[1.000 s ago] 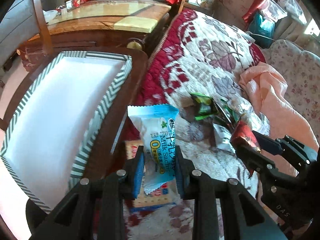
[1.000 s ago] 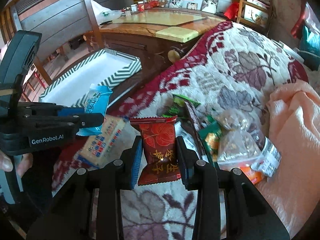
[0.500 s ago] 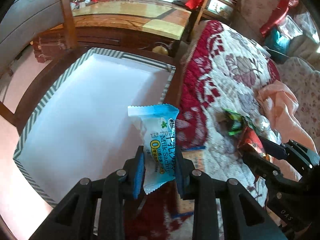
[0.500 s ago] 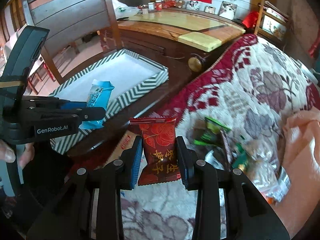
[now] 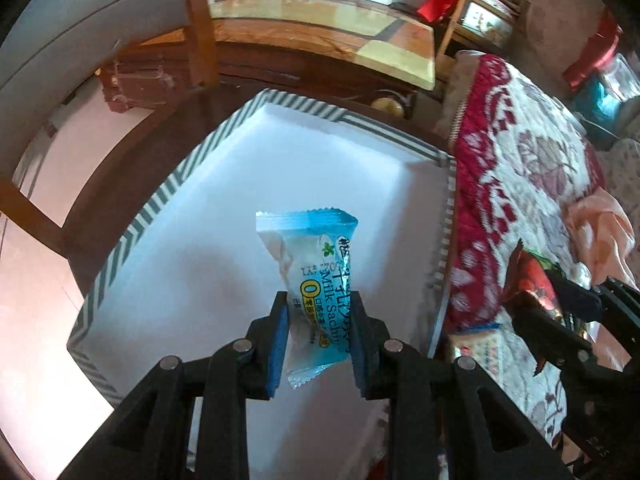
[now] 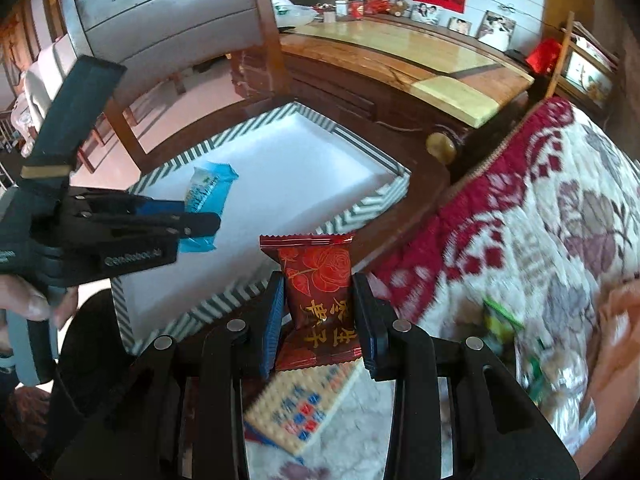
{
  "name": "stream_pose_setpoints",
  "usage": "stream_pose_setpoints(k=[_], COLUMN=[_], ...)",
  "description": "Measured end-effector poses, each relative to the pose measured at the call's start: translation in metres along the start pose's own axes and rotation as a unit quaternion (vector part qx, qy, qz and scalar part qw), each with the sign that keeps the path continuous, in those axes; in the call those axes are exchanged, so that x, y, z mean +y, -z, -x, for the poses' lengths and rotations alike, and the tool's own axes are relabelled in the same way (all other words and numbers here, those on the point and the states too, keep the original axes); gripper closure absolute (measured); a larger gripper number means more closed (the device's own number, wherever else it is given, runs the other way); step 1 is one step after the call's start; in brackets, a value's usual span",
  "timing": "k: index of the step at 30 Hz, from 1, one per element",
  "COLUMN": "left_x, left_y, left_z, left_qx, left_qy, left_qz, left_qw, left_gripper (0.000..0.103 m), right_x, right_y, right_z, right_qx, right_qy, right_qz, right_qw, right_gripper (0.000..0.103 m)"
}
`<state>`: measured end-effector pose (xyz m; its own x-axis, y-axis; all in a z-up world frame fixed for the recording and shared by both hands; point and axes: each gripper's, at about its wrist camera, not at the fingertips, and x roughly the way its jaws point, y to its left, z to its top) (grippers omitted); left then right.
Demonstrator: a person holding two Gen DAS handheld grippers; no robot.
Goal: Organize snacks
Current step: 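Carry both packets over the white tray and open both grippers to drop them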
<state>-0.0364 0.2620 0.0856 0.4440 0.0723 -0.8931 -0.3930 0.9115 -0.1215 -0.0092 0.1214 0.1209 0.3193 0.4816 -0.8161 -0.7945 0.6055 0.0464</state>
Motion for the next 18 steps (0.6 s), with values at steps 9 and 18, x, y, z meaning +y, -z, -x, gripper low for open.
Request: stream_pose_setpoints(k=[9,18], left_x=[0.027,0.041], left_y=[-0.019,-0.024], left_z=[-0.025,-0.048], left_qx=[0.017,0.039], left_qy=[-0.024,-0.034], left_qz=[0.014,0.028], left_qw=[0.9995,0.9982], left_gripper=[0.073,0.073], right_x=[0.016,0.024], right_y=[-0.040,-0.056], right_z=[-0.035,-0.084], right_qx=[0.000,0.030], right_qy=[-0.021,-0.039], right_qz=[0.008,0.000], right_qw=[1.000,0.999], right_gripper=[0.071,0.071])
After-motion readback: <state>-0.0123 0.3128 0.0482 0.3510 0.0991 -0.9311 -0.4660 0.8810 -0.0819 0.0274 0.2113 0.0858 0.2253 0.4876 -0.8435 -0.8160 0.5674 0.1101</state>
